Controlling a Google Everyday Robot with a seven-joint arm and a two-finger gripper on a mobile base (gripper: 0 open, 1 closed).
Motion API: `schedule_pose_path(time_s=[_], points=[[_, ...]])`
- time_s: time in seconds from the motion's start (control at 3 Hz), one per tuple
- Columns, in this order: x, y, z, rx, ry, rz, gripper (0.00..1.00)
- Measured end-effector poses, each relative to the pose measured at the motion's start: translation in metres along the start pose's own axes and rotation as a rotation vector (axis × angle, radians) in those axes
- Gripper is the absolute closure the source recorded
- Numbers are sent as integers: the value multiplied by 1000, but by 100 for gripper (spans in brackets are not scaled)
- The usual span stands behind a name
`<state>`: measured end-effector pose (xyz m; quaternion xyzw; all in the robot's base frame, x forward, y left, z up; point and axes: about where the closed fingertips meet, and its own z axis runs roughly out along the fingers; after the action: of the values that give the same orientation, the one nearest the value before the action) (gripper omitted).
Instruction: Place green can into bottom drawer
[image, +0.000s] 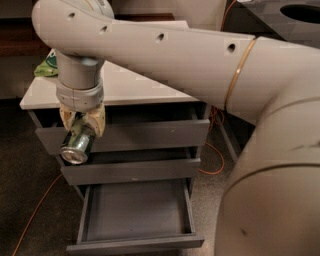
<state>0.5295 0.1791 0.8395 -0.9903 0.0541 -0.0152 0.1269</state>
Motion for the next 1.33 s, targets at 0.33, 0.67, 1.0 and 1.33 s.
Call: schedule_pose_path(time_s=[0.33, 0.67, 1.0, 1.33], points=[[2, 24, 42, -17, 22, -38, 100], [2, 26, 45, -18, 25, -39, 100], [3, 34, 54, -34, 18, -24, 100], [0, 60, 82, -51, -5, 16, 100]])
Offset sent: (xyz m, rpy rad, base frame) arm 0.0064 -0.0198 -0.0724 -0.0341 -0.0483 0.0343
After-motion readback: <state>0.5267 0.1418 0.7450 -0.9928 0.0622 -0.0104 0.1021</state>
